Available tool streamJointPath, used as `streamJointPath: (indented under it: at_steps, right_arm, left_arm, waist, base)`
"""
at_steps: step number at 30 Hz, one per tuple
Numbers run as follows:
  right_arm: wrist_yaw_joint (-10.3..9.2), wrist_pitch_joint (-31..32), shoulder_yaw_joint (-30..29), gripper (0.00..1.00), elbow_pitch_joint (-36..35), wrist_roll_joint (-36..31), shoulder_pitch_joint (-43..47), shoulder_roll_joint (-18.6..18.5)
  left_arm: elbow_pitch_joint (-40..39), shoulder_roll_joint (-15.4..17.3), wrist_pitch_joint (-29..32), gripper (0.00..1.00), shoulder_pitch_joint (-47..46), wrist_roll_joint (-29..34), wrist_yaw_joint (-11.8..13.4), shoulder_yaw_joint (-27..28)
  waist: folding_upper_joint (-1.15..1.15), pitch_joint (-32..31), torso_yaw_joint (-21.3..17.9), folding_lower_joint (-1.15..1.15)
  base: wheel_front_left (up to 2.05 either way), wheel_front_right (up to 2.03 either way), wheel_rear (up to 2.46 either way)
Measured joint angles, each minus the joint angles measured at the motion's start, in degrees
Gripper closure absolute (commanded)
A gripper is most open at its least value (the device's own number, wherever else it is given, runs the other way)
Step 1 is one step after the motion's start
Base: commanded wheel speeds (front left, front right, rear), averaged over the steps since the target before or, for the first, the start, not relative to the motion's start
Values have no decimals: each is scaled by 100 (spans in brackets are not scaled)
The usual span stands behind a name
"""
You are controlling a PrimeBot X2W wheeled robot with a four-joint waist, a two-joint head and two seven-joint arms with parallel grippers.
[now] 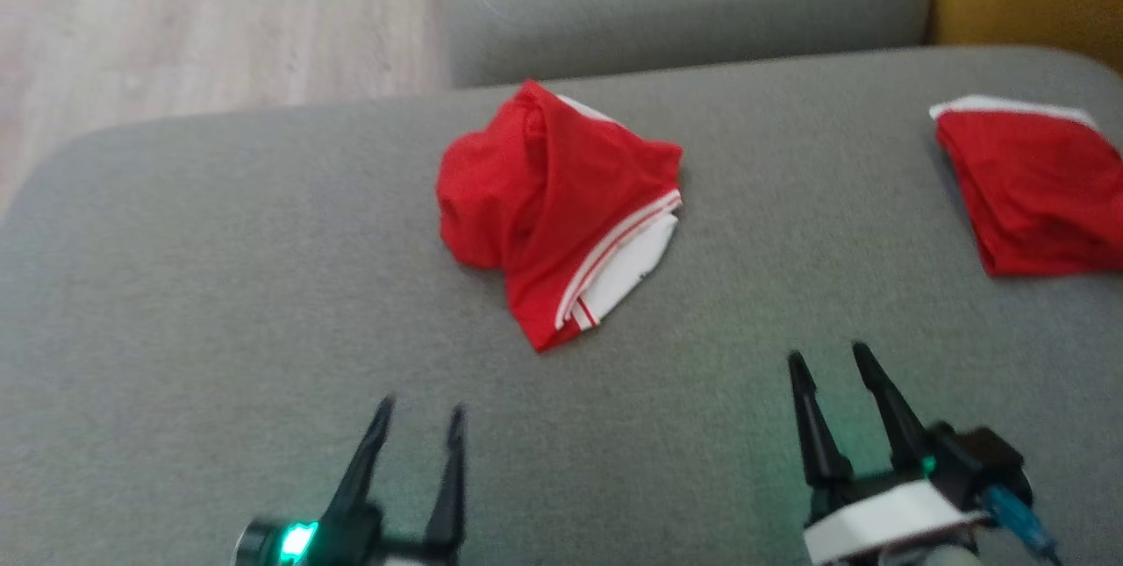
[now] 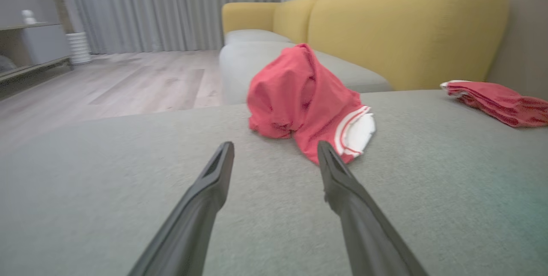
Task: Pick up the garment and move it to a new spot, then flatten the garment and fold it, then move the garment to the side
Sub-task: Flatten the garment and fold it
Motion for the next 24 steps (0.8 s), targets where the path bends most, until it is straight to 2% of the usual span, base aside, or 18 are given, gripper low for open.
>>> streamJointPath:
  at_steps: [9, 12, 16, 20, 21, 22, 24]
  right_arm:
    - [0, -1, 264, 0, -165, -125, -707, -1]
    - [0, -1, 292, 0, -174, -156, -778, -1]
    - [0, 0, 328, 0, -175, -156, -818, -1]
    - [0, -1, 349, 0, -193, -156, -923, -2]
    - [0, -1, 365, 0, -199, -156, -943, 0]
    - [0, -1, 374, 0, -200, -156, -949, 0]
    - [0, -1, 377, 0, -198, -153, -950, -1]
  left_arm:
    - [1618, -10, 0, 0, -1898, 3, -115, -866]
    - [2250, -23, 0, 0, -2392, 5, -247, -1074]
    - [3089, -42, 0, 0, -3018, 147, -224, -1138]
    - [3441, -48, -12, 0, -3263, 146, -138, -1072]
    - [3463, -43, -40, 57, -3271, 146, -92, -1051]
    - [3461, -38, -51, 100, -3274, 146, -48, -1026]
    - [3429, -33, -51, 100, -3282, 145, -49, -980]
  waist:
    - [0, 707, -523, 2]
    - [0, 925, -755, 2]
    - [0, 1225, -1128, 1]
    - [0, 1394, -1371, 0]
    - [0, 1422, -1423, 0]
    - [0, 1443, -1468, 0]
    - [0, 1462, -1544, 0]
  base:
    - [0, 0, 0]
    - [0, 0, 0]
    - [0, 0, 0]
    - [0, 0, 0]
    - [0, 0, 0]
    - [0, 0, 0]
    - [0, 0, 0]
